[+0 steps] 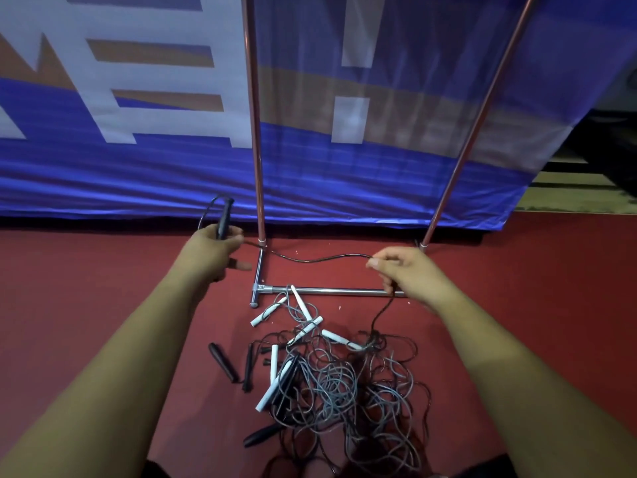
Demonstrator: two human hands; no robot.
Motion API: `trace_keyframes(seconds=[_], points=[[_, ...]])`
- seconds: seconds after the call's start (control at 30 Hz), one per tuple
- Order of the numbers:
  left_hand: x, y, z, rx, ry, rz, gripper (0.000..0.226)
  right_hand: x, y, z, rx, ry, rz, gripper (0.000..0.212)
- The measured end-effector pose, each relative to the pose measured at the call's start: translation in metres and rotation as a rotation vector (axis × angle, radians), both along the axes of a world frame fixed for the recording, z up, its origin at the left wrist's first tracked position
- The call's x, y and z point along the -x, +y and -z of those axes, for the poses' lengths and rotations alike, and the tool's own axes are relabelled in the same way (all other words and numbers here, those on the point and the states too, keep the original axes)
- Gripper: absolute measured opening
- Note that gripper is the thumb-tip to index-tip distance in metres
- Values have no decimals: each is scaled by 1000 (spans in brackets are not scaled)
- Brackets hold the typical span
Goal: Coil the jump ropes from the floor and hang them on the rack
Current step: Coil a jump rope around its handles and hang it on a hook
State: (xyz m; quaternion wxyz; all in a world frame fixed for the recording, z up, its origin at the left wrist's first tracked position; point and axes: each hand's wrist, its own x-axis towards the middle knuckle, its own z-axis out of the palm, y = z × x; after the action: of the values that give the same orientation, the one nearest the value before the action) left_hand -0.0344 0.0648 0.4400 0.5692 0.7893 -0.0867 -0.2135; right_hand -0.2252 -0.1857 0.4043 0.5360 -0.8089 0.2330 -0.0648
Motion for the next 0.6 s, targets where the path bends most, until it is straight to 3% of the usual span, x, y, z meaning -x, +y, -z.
trace_keyframes(seconds=[0.07,0.13,0.2,0.3,0.37,0.47,0.6], points=[[9,-2,-5,-78,-115,97,27,-5,13,-12,44,-29,-39,12],[27,-10,-12,23,-114,232,28,-9,29,-24,155,-27,-148,12],[47,-21,-14,94,-89,391,24,-13,45,-33,203,-45,-198,11],[62,-30,-7,-2,-203,555,11,-20,62,-43,205,-134,-199,11],[62,-32,-7,-21,-253,540,17,-21,64,-50,215,-177,-181,11],[57,-32,-11,216,-89,407,23,-19,55,-51,198,-153,-224,14],[40,-22,-13,465,45,189,21,-10,21,-26,223,37,-322,17]])
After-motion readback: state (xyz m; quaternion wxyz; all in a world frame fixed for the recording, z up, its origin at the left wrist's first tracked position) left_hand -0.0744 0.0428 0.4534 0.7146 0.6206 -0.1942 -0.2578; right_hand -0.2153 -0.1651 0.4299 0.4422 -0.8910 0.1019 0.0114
